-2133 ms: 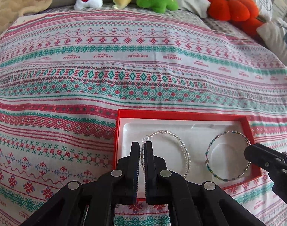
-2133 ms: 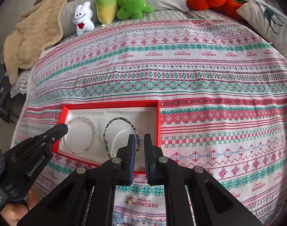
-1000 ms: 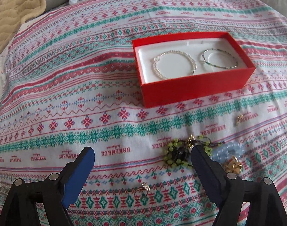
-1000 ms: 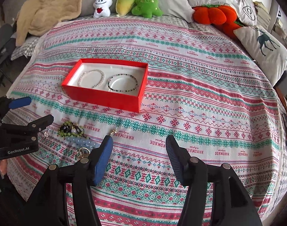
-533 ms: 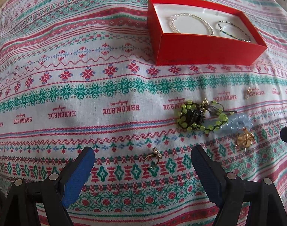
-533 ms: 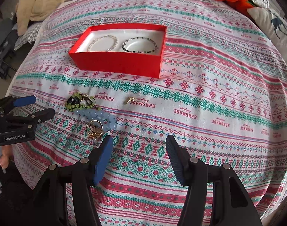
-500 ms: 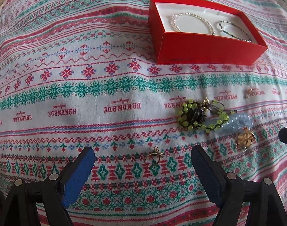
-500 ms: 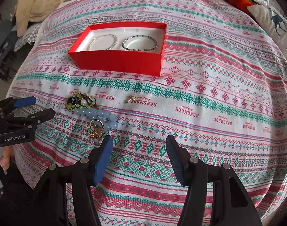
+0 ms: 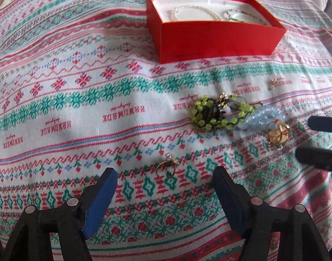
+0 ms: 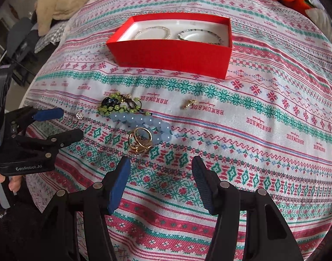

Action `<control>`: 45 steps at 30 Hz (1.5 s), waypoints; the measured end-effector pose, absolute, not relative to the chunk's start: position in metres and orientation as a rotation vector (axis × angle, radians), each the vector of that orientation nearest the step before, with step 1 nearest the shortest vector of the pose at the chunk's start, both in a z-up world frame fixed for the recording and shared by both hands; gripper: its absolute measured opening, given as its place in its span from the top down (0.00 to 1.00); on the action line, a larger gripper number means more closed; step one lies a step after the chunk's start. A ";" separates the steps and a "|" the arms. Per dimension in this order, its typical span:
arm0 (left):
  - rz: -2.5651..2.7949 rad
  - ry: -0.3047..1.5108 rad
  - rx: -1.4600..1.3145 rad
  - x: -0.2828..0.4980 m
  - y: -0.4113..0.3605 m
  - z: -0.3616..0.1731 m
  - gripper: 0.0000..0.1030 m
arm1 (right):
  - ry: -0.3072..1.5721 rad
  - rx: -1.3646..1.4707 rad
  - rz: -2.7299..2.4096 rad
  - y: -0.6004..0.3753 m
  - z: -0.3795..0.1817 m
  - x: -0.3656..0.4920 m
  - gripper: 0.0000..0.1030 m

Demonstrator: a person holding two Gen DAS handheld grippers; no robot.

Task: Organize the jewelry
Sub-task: 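Move both open tools back over the jewelry pile, then grasp the green beaded bracelet with the left tool while the right tool grasps the light blue bead bracelet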

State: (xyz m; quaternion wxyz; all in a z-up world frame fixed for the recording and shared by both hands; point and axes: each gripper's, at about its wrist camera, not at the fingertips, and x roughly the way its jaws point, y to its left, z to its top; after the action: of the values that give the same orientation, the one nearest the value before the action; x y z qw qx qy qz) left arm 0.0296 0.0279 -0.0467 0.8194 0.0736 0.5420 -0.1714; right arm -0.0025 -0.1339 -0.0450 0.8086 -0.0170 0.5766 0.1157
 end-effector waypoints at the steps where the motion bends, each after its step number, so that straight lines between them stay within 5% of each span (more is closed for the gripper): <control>1: -0.375 1.143 0.155 0.030 0.026 -0.045 0.30 | 1.226 -0.045 0.259 -0.131 -0.046 -0.003 0.40; 6: -0.426 1.101 0.157 0.038 0.013 -0.040 0.52 | 1.221 -0.057 0.269 -0.126 -0.047 -0.001 0.41; 25: -0.593 1.027 0.298 0.054 -0.035 -0.036 0.70 | 1.246 0.030 0.154 -0.160 -0.042 0.012 0.41; 31: -0.594 1.067 0.241 0.062 -0.033 -0.039 0.93 | 1.247 0.052 0.148 -0.164 -0.042 0.016 0.41; 45: -0.596 0.993 0.079 0.059 -0.012 -0.002 0.94 | 1.264 0.117 0.141 -0.174 -0.042 0.028 0.55</control>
State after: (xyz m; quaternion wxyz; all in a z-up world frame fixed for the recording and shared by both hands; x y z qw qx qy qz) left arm 0.0586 -0.0122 -0.0024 0.8363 0.0375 0.4690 -0.2815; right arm 0.0276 -0.1740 -0.0418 0.8029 0.0547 0.5899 0.0658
